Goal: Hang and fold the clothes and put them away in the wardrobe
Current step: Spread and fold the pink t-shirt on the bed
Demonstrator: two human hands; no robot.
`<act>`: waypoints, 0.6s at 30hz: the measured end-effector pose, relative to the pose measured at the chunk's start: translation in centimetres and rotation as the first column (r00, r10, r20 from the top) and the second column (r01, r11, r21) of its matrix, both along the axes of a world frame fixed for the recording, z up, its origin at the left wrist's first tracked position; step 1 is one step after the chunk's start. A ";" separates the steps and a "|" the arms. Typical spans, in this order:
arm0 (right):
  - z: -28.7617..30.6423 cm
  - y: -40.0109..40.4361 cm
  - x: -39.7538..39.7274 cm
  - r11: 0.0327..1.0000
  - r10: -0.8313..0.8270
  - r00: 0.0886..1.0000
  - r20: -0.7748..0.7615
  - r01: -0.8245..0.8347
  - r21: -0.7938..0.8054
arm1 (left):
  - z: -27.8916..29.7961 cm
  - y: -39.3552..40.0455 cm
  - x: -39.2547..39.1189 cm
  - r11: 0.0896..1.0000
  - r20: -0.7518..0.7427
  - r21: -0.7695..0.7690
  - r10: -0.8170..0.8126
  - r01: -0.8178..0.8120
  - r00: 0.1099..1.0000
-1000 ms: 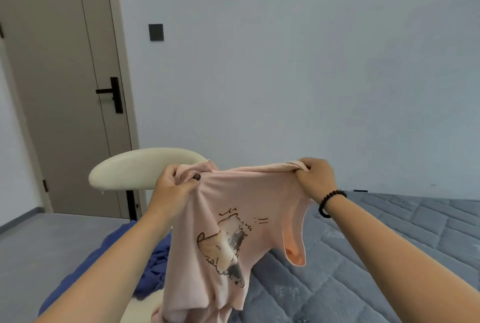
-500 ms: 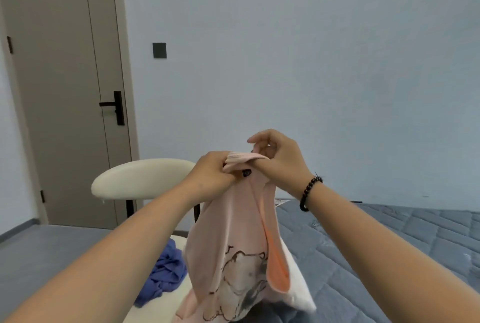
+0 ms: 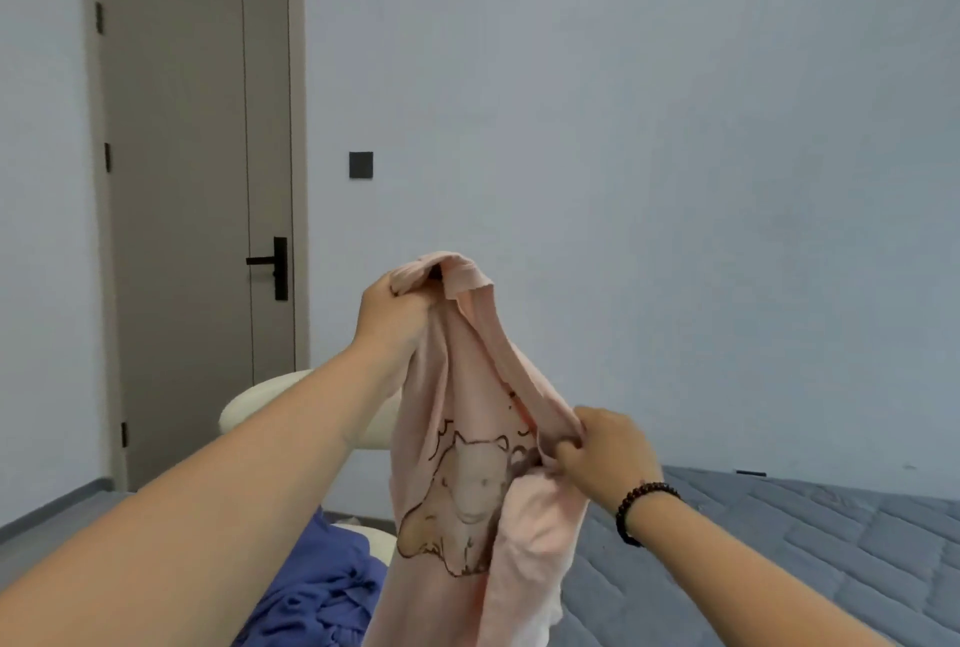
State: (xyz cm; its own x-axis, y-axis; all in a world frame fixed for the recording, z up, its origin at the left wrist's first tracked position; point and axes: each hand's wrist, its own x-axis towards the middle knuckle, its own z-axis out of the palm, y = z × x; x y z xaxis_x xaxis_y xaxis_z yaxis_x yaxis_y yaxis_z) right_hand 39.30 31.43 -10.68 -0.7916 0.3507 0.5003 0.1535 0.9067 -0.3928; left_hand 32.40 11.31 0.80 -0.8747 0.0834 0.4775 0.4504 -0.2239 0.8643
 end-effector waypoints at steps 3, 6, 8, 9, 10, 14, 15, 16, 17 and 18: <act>6.4 3.4 0.6 0.980 -0.166 0.983 -0.078 0.173 0.094 | 2.4 -0.7 0.1 0.995 -0.072 -0.074 0.058 -0.063 0.996; 12.1 5.1 2.0 0.851 -0.347 0.906 -0.242 0.412 0.324 | 4.4 -1.1 0.4 0.999 -0.094 -0.036 0.026 -0.029 0.995; 15.5 5.7 3.3 0.821 -0.352 0.862 -0.364 0.471 0.323 | 5.6 -1.1 0.8 1.000 -0.104 -0.020 0.011 -0.013 0.995; 17.2 6.1 4.0 0.864 -0.320 0.857 -0.405 0.439 0.247 | 6.1 -1.0 1.0 1.000 -0.112 -0.021 0.009 -0.012 0.994; 18.8 6.2 4.9 0.916 -0.272 0.857 -0.438 0.370 0.154 | 6.5 -0.9 1.1 0.999 -0.127 -0.030 0.012 -0.016 0.992; 22.3 6.3 9.3 0.990 -0.037 0.780 -0.625 0.116 0.085 | 7.6 -0.6 1.5 0.995 -0.158 -0.075 0.050 -0.063 0.986; 22.4 6.2 10.7 0.963 0.059 0.745 -0.665 0.134 0.235 | 7.8 -0.6 1.6 0.993 -0.161 -0.079 0.079 -0.093 0.984; 22.5 6.2 12.1 0.883 0.172 0.737 -0.653 0.178 0.434 | 7.8 -0.6 1.7 0.988 -0.171 -0.081 0.115 -0.131 0.978; 22.5 6.6 13.5 0.754 0.263 0.768 -0.584 0.214 0.621 | 7.9 -0.7 1.8 0.983 -0.185 -0.077 0.152 -0.168 0.971; 22.5 7.2 14.7 0.617 0.310 0.815 -0.488 0.218 0.756 | 8.0 -0.6 2.1 0.980 -0.199 -0.072 0.170 -0.188 0.965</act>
